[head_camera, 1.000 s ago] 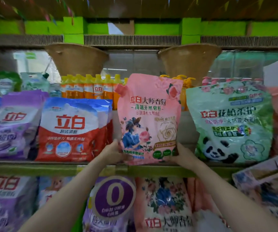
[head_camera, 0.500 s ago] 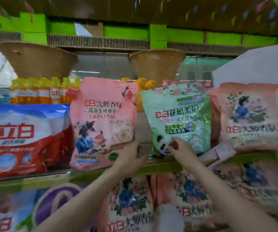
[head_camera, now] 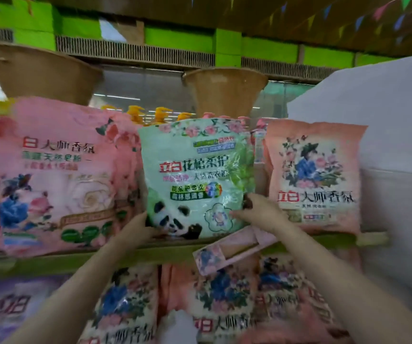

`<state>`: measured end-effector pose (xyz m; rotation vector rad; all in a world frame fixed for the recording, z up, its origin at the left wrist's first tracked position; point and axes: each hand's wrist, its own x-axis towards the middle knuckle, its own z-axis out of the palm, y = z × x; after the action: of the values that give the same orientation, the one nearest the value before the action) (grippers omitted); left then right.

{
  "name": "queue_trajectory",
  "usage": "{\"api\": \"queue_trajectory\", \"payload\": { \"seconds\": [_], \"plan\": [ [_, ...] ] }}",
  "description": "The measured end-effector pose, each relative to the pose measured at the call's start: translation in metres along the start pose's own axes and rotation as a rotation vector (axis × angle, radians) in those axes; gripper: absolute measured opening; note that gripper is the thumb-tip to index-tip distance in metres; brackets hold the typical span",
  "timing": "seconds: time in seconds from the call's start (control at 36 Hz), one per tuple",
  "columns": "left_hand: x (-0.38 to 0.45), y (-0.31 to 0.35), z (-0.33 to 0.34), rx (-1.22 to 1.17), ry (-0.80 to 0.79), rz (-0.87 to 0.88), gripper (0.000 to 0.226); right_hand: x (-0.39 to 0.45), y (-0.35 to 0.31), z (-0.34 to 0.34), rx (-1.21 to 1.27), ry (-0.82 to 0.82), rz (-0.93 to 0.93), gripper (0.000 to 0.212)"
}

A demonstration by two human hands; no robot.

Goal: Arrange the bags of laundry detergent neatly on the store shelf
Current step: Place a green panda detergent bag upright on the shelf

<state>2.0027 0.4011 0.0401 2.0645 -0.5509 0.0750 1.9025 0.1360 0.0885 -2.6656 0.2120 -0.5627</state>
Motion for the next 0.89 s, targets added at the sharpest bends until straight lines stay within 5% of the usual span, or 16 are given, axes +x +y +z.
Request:
{"api": "queue_trajectory", "payload": {
  "seconds": [0.56, 0.89],
  "plan": [
    [0.02, 0.039, 0.052, -0.091, 0.058, -0.039, 0.029, 0.012, 0.052, -0.018, 0.103, 0.068, 0.071, 0.045],
    [0.006, 0.039, 0.051, 0.221, 0.06, -0.04, 0.036, 0.007, 0.043, -0.013, 0.071, 0.086, 0.172, 0.049]
  ]
}}
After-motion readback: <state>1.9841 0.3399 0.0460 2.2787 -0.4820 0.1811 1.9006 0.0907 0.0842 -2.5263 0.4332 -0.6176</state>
